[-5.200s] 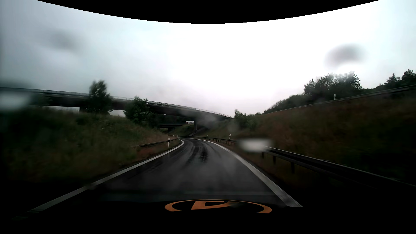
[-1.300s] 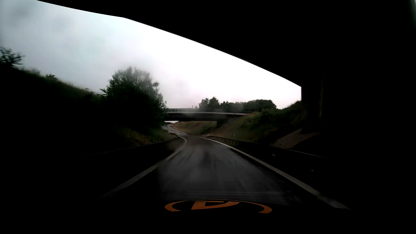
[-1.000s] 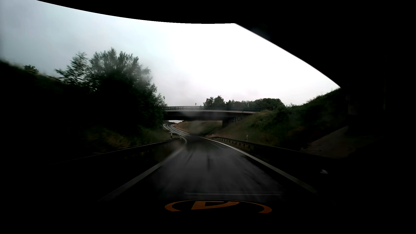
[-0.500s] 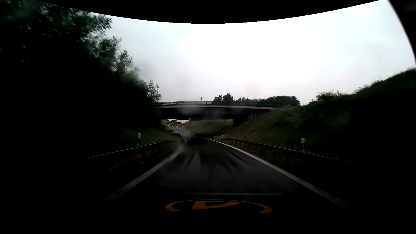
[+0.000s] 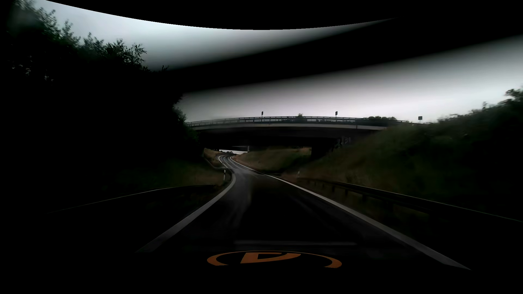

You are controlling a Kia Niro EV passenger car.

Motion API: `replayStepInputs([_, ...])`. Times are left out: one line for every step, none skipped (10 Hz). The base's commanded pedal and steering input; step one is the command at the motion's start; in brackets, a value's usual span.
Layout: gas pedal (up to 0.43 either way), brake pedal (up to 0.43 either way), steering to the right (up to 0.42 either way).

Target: Follow the waypoints while adhering to traffic rules and regulations

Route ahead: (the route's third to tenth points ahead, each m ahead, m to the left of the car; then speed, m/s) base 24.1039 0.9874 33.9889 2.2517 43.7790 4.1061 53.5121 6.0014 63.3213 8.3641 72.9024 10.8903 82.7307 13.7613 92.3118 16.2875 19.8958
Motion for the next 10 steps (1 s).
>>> replayStepInputs([0.11, 0.0, -0.025])
replayStepInputs([0.11, 0.0, -0.025])
replayStepInputs([0.11, 0.0, -0.024])
replayStepInputs([0.11, 0.0, -0.024])
replayStepInputs([0.11, 0.0, -0.023])
replayStepInputs([0.11, 0.0, -0.023])
replayStepInputs([0.11, 0.0, -0.023])
replayStepInputs([0.11, 0.0, -0.024])
replayStepInputs([0.11, 0.0, -0.024])
replayStepInputs([0.11, 0.0, -0.025])
